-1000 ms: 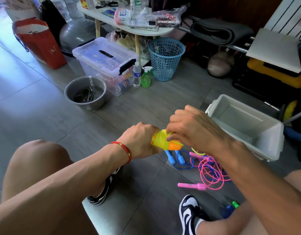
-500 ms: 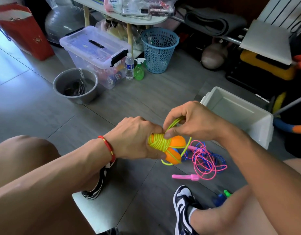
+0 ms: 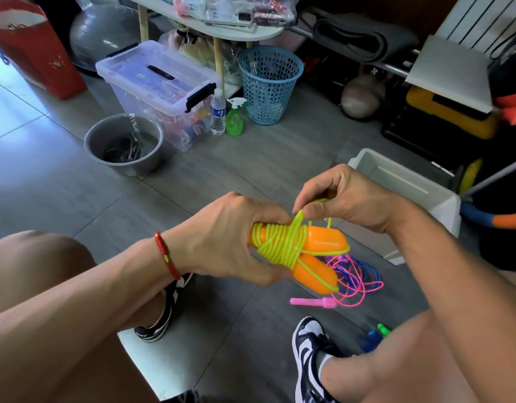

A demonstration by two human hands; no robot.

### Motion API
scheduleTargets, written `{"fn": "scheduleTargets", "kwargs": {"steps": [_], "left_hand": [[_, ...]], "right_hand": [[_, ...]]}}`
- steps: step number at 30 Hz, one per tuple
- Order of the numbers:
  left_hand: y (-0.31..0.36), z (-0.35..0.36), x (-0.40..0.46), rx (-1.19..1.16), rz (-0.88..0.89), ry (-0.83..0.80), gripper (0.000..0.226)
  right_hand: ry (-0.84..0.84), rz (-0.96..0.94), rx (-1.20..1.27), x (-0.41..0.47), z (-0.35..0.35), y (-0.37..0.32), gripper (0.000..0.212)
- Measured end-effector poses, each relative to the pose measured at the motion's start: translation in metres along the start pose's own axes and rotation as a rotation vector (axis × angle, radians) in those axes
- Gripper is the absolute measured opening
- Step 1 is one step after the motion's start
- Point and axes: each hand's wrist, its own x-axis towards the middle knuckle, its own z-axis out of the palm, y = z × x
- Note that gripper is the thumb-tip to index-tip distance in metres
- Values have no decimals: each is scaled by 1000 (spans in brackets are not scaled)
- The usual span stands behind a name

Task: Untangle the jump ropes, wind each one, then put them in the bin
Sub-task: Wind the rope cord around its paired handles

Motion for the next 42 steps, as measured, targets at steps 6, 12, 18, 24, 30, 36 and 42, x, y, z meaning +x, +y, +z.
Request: {"fn": "scheduleTargets", "kwargs": {"steps": [6, 12, 18, 24, 30, 36, 42], "left_hand": [[-6, -3, 1, -405, -217, 101, 63], [-40, -6, 4, -762, -404, 307, 71], [-66, -1, 9, -451, -520, 386, 27], [-69, 8, 17, -137, -589, 354, 26], [-52, 26, 26, 161, -431, 517, 55], [-47, 43, 35, 332, -116, 657, 61], [-38, 23, 20, -466, -266, 586, 49]], "right_hand": [[94, -19, 158, 6, 14, 13, 20], [199, 122, 158, 16, 52, 34, 27], [348, 175, -146, 24, 87, 20, 35], [500, 124, -499, 23, 93, 10, 36], [635, 186, -394, 29, 89, -8, 58], [821, 230, 100, 42, 85, -13, 75], [606, 166, 122, 37, 55, -8, 43]]}}
